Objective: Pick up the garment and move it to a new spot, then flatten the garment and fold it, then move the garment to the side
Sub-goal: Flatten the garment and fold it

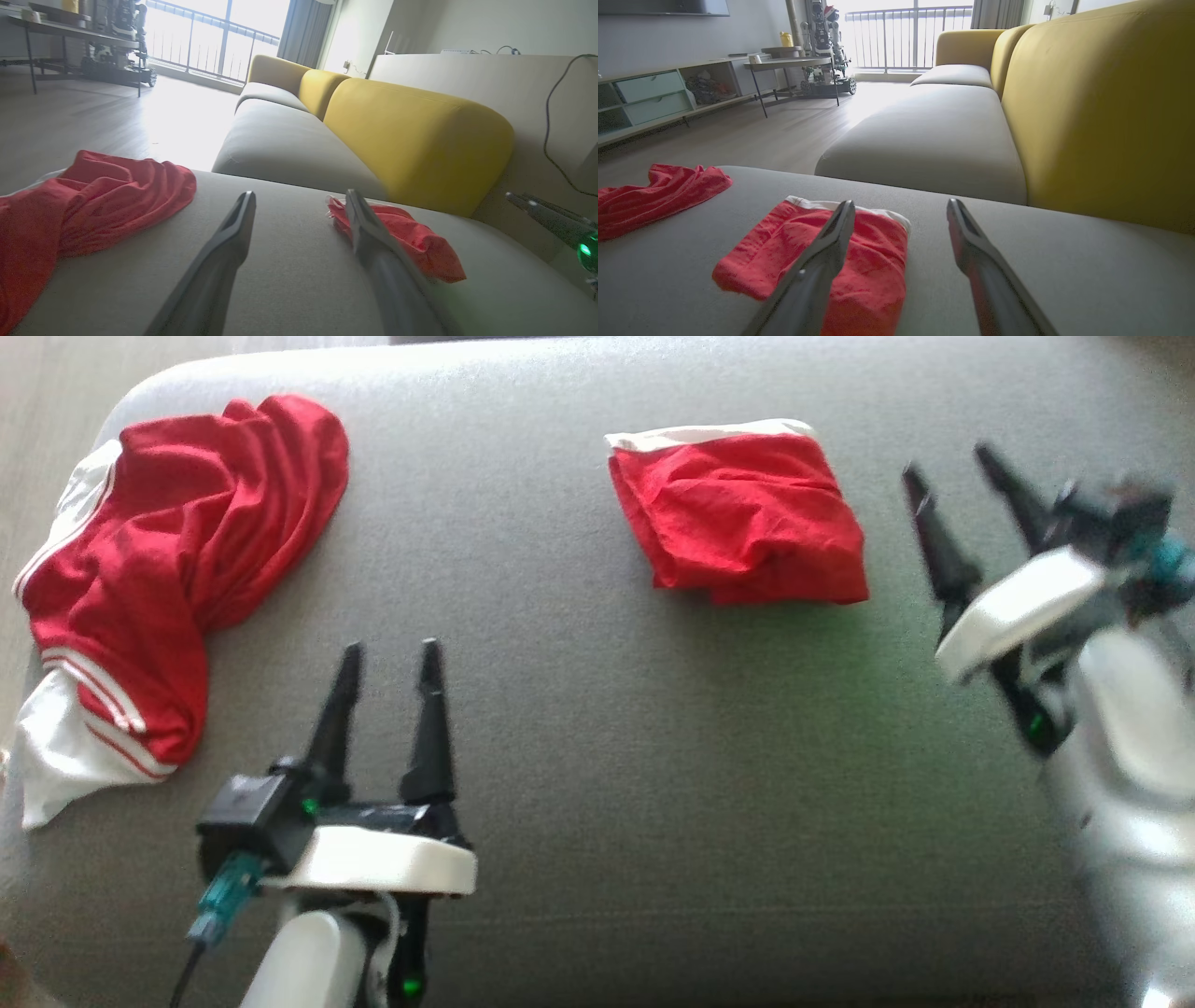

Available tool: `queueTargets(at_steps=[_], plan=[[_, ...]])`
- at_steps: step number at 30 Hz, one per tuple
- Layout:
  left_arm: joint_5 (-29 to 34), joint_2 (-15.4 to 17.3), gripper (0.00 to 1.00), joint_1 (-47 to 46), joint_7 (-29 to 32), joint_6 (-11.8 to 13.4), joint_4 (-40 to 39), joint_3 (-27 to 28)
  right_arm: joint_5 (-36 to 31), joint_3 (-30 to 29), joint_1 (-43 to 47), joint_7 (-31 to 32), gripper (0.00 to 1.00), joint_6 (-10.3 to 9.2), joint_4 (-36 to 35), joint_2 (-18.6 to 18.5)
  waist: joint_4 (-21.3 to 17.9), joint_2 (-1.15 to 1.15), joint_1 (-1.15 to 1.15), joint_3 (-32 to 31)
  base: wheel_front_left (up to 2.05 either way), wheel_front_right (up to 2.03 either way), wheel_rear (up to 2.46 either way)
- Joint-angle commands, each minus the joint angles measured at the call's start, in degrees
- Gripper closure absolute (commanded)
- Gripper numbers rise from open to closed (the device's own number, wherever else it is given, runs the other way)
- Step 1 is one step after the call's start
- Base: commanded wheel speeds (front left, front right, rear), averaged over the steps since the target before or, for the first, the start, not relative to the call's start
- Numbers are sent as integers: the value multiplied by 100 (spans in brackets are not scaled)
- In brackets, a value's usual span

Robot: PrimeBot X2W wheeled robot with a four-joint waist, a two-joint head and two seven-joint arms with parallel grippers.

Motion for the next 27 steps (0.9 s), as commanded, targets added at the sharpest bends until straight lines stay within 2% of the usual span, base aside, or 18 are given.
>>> queueTargets(at_steps=[1,6,11,17,27], plan=[[121,40,0,-6,-29,115,-279,294,-258,-98,281,-99,0,-2,-401,184,-100,0,0,-91,0,0,0],[272,40,0,267,-29,432,-622,486,-1341,-851,1412,-148,0,-2,-1366,800,-226,0,0,-218,0,0,0],[428,40,0,536,-29,501,-646,536,-2062,-1368,2356,-150,0,-2,-2447,1206,-253,0,0,-351,0,0,0],[860,40,0,816,-29,438,-574,607,-2225,-1748,3194,-151,0,-2,-3255,1323,-200,0,0,-511,0,0,0],[1252,40,0,991,-29,373,-442,551,-2143,-1817,3629,-152,0,-2,-3488,1328,-118,0,0,-627,0,0,0]])
